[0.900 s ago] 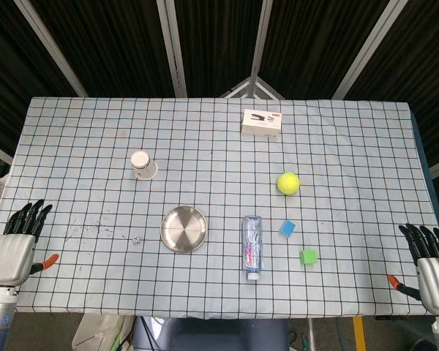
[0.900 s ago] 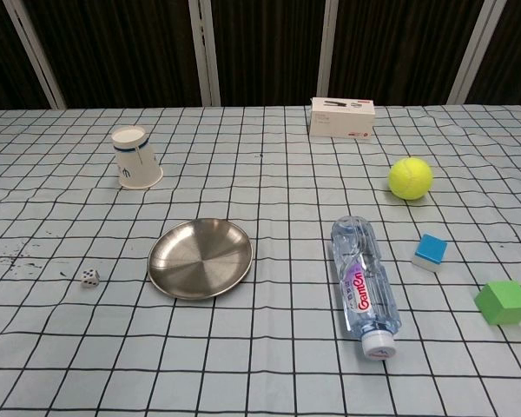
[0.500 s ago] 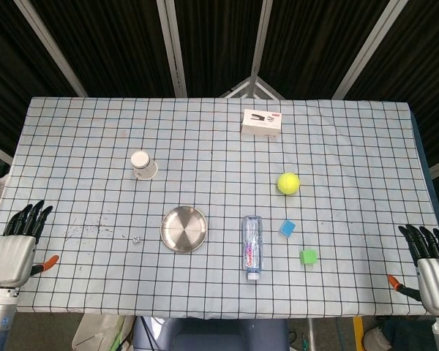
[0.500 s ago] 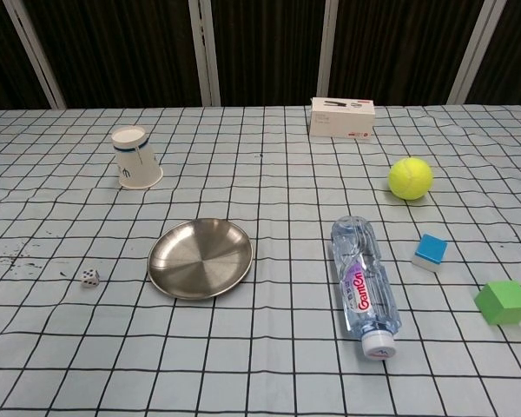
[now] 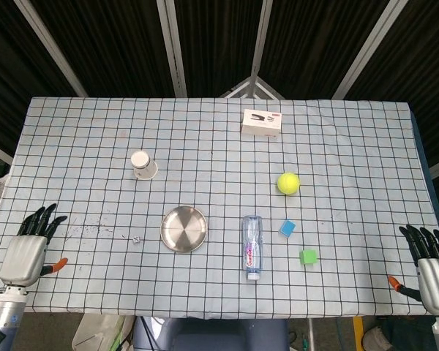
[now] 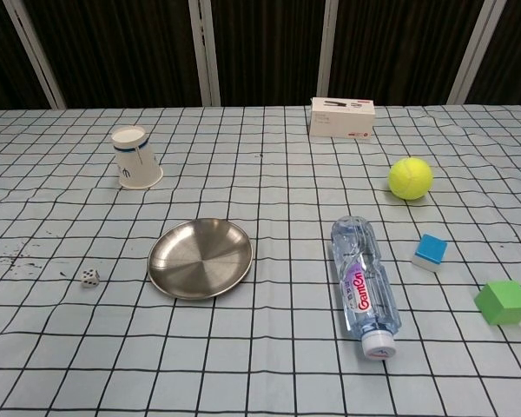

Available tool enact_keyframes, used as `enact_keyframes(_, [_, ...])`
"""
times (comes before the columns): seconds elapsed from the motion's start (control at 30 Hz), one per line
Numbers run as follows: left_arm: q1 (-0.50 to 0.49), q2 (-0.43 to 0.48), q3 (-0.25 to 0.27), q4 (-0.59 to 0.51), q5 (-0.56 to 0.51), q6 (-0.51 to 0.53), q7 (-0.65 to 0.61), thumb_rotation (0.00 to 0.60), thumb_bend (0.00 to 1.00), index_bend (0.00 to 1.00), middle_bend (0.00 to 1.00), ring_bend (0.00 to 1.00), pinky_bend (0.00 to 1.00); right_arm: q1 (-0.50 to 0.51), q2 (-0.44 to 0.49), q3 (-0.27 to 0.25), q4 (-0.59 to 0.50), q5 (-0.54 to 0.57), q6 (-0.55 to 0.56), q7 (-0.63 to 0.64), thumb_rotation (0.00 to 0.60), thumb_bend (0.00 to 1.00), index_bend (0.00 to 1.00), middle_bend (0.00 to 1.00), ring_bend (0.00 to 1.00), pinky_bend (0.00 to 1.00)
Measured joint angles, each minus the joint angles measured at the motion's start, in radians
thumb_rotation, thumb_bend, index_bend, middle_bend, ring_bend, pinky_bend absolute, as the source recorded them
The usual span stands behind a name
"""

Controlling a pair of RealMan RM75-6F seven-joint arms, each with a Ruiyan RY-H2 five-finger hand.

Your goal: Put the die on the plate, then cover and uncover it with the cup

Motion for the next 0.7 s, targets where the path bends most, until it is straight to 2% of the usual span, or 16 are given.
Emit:
enact_keyframes(0.2, [-0.011, -0.064, -0.042, -0.054, -0.036, 0.02, 0.101, 0.6, 0.25, 0.31, 0.0, 0.0, 0.11, 0.004, 0.001, 0.002, 0.01, 0.014, -0.017, 0.018, 0.6, 0.13, 0.13, 0.14, 0.1, 0.02])
enact_keyframes(0.37, [-0.034, -0.205, -0.098, -0.124, -0.114, 0.043, 0.271, 0.6, 0.25, 0.32, 0.0, 0.0, 0.12, 0.003, 0.005, 0.002, 0.014, 0.013, -0.013, 0.033, 0.6, 0.13, 0.13, 0.14, 0.1, 0.02])
enact_keyframes(0.57, [-0.073, -0.324, -0.133, -0.162, -0.243, 0.033, 0.46, 0.6, 0.25, 0.35, 0.0, 0.0, 0.12, -0.002, 0.013, 0.005, 0.014, 0.014, -0.003, 0.047, 0.6, 0.13, 0.13, 0.14, 0.1, 0.02])
enact_keyframes(0.7, [-0.103, -0.406, -0.143, -0.156, -0.299, 0.026, 0.539, 0.6, 0.27, 0.37, 0.0, 0.0, 0.12, -0.002, 0.013, 0.006, 0.016, 0.016, -0.003, 0.051, 0.6, 0.13, 0.13, 0.14, 0.1, 0.02])
